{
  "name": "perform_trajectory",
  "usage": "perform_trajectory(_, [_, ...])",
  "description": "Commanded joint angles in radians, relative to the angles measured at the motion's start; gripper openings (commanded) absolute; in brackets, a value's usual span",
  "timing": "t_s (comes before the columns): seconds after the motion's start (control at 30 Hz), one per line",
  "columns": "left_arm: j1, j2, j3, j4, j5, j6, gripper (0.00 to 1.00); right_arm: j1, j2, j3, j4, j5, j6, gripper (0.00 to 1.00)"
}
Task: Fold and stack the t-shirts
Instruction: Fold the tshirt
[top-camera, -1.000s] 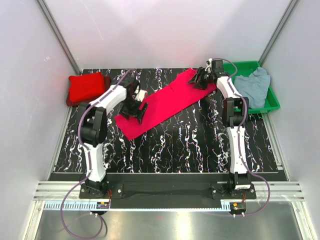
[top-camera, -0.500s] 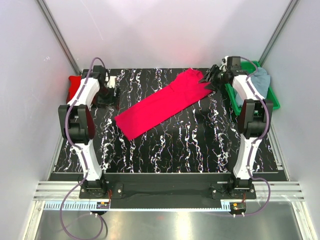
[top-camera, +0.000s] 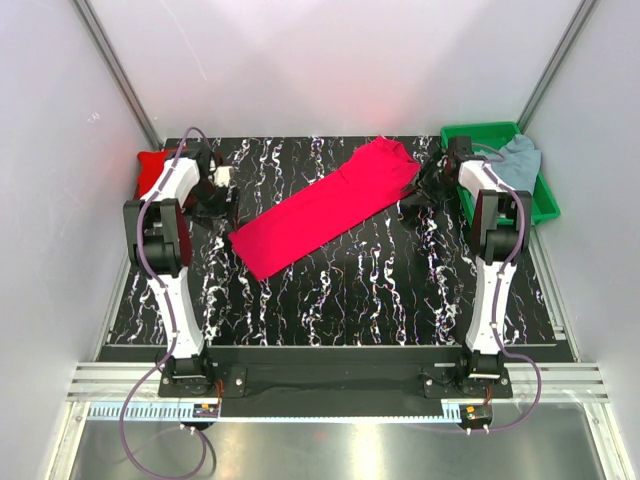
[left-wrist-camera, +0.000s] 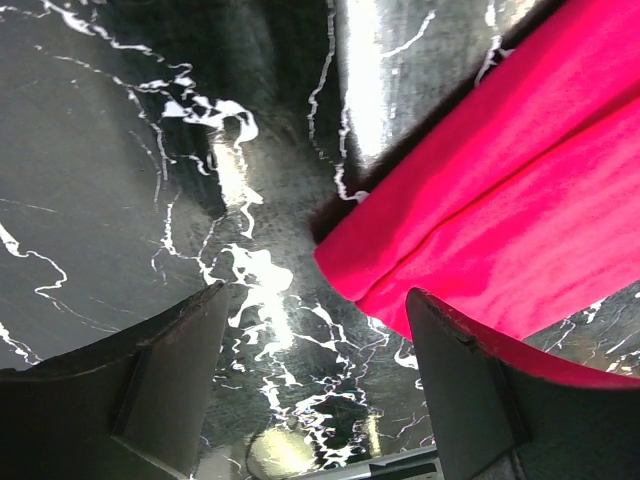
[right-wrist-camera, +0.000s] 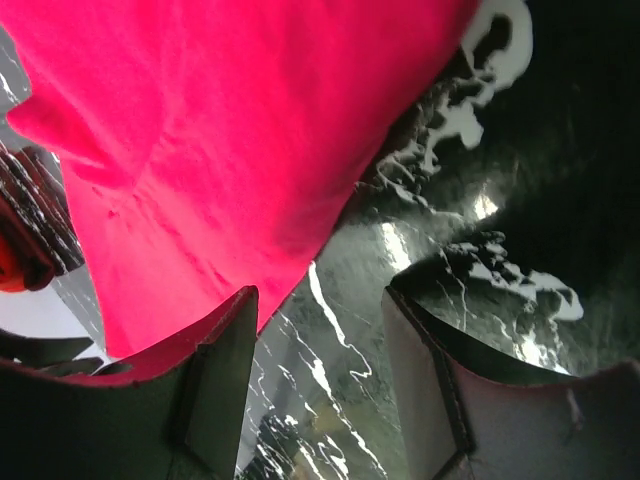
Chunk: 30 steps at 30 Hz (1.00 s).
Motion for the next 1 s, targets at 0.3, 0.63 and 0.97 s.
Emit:
perform_trajectory(0.3, [0.009,0.010,-0.006,-0.017,0.053,0.023,0.68,-0.004,0.150,0.255,0.004,0.109,-0.047,0.58])
perform_trajectory(0.63, [0.009,0.095,0.034,-0.023,0.087,0.037,0.56,-0.004,0.171,0.284,0.011,0.121,-0.050,0.52])
perform_trajectory(0.97, [0.004,0.075,-0.015,-0.041,0.183,0.066,0.00,-0.004,0.217,0.355,0.018,0.127,-0.047,0.07])
